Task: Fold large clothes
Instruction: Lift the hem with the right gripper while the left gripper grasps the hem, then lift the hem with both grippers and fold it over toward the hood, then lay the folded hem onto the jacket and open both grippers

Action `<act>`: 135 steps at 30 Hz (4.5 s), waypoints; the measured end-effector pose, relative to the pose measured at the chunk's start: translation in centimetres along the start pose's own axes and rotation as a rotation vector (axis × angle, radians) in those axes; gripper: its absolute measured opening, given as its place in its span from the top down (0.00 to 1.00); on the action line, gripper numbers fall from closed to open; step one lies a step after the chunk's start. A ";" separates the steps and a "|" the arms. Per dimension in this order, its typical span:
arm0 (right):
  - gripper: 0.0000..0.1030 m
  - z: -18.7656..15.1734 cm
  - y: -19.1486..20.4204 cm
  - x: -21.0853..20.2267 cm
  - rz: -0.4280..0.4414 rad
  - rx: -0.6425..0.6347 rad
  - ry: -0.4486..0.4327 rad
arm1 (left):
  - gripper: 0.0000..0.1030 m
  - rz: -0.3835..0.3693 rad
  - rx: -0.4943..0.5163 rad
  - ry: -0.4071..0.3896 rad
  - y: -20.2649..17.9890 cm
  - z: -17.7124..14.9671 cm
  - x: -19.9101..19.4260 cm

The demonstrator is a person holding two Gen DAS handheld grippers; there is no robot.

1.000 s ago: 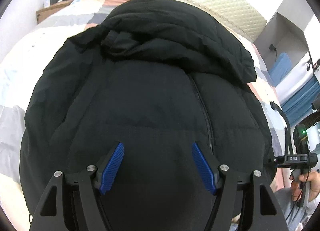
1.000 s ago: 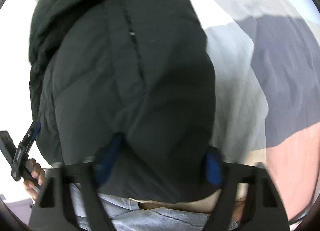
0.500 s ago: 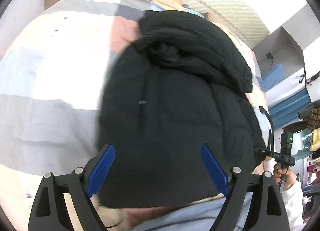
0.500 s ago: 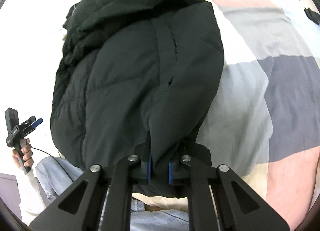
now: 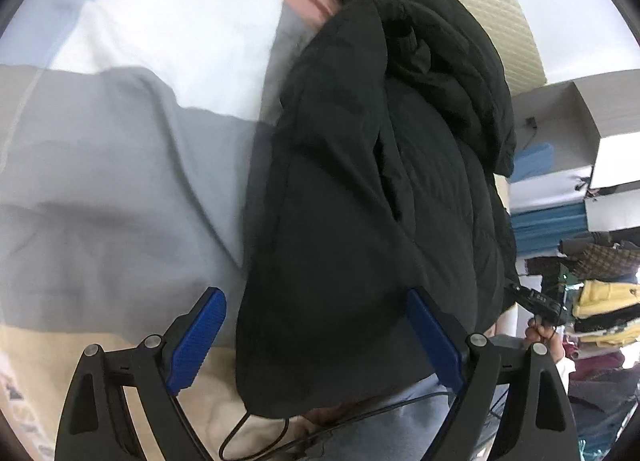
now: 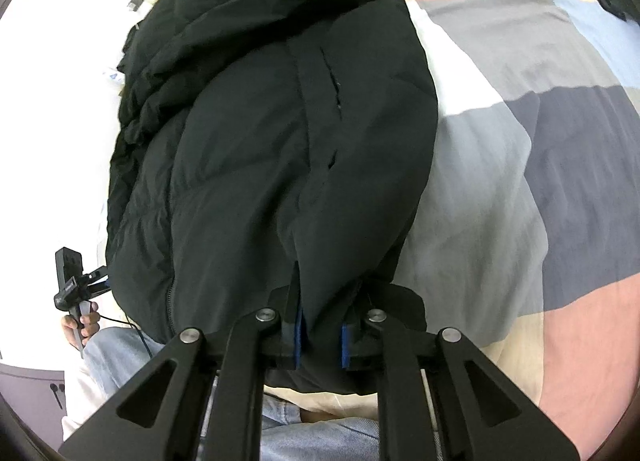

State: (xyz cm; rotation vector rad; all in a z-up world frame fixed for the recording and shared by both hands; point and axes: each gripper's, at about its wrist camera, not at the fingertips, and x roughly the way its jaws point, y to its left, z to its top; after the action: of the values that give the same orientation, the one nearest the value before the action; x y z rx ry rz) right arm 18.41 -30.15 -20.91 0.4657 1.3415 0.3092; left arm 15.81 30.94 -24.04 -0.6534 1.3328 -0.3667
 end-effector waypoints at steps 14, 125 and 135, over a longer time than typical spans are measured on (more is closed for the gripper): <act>0.30 -0.1 -3.6 -0.1 -0.002 0.267 -0.097 | 0.13 -0.136 0.078 0.097 -1.4 0.8 3.2; 0.93 14.6 7.4 -4.9 -0.327 -0.442 -0.631 | 0.93 0.591 0.237 -0.529 -20.8 12.6 0.5; 0.84 15.0 5.5 -5.0 -0.159 -0.382 -0.592 | 0.92 0.414 0.129 -0.459 -17.8 13.3 0.9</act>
State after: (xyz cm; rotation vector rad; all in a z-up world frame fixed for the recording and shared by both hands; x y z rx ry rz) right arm 32.34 -29.89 -11.50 0.1078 0.7116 0.2603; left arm 30.99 19.73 -12.24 -0.3133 0.9618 0.0373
